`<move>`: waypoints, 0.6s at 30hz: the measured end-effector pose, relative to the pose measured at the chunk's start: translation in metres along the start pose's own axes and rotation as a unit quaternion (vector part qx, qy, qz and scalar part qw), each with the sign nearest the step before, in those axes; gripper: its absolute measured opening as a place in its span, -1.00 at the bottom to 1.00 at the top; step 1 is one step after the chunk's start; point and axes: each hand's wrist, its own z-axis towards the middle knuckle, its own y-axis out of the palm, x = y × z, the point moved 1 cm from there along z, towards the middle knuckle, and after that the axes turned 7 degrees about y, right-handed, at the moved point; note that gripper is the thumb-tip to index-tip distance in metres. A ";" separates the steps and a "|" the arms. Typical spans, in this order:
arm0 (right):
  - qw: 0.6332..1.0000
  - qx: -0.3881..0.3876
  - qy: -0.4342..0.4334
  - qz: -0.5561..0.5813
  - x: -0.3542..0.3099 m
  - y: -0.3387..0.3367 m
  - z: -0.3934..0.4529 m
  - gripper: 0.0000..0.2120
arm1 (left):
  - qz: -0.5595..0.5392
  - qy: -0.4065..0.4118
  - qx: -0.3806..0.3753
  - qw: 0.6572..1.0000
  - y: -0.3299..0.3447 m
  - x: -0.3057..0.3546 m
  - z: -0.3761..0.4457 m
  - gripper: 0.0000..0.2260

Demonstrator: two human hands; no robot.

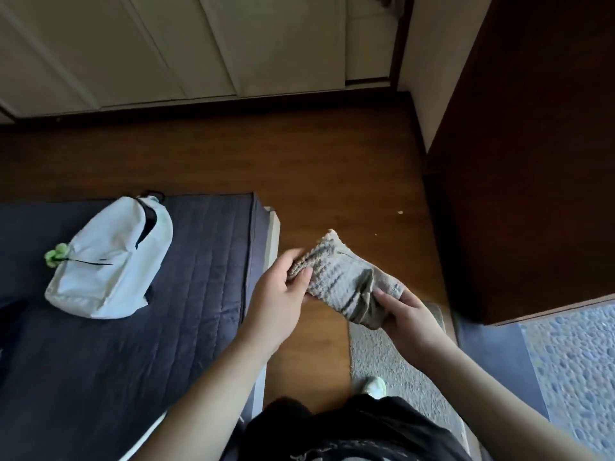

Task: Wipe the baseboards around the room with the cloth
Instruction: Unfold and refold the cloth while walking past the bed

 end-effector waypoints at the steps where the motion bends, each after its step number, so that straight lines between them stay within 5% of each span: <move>1: 1.000 -0.024 -0.004 -0.015 -0.010 -0.001 0.008 -0.76 | 0.016 0.014 -0.002 1.000 0.001 0.006 0.006 -0.76; 8: 0.984 -0.088 -0.061 -0.140 -0.054 0.020 0.052 -0.30 | 0.035 0.045 -0.018 0.998 -0.008 0.023 0.045 -0.77; 14: 0.938 -0.135 -0.137 -0.289 -0.105 0.088 0.099 -0.69 | 0.043 0.070 -0.030 0.996 -0.027 0.018 0.111 -0.82; 18: 0.932 -0.092 -0.150 -0.318 -0.121 0.129 0.135 -0.85 | 0.018 0.085 -0.044 0.995 -0.051 0.008 0.162 -0.82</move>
